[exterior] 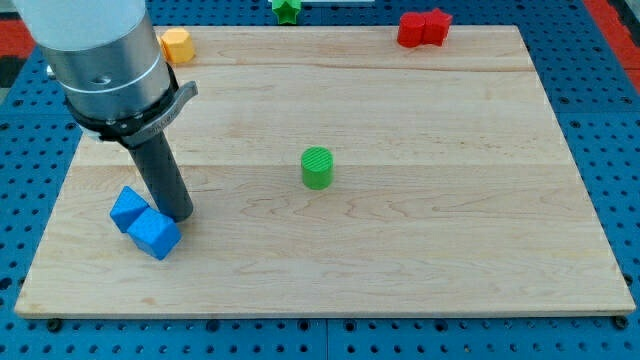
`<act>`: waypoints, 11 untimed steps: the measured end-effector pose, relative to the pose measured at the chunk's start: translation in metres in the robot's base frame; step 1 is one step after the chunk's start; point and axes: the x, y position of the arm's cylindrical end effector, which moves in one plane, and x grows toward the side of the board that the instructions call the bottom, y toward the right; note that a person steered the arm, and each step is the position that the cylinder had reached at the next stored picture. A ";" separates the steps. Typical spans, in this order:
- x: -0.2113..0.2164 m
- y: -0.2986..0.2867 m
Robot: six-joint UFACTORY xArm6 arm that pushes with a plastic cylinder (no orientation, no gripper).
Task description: Move the green circle towards bottom center
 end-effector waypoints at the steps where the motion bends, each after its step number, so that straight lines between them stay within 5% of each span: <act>1: 0.021 0.000; 4: -0.008 0.207; 5: -0.083 0.206; 7: -0.058 0.080; 11: -0.049 0.134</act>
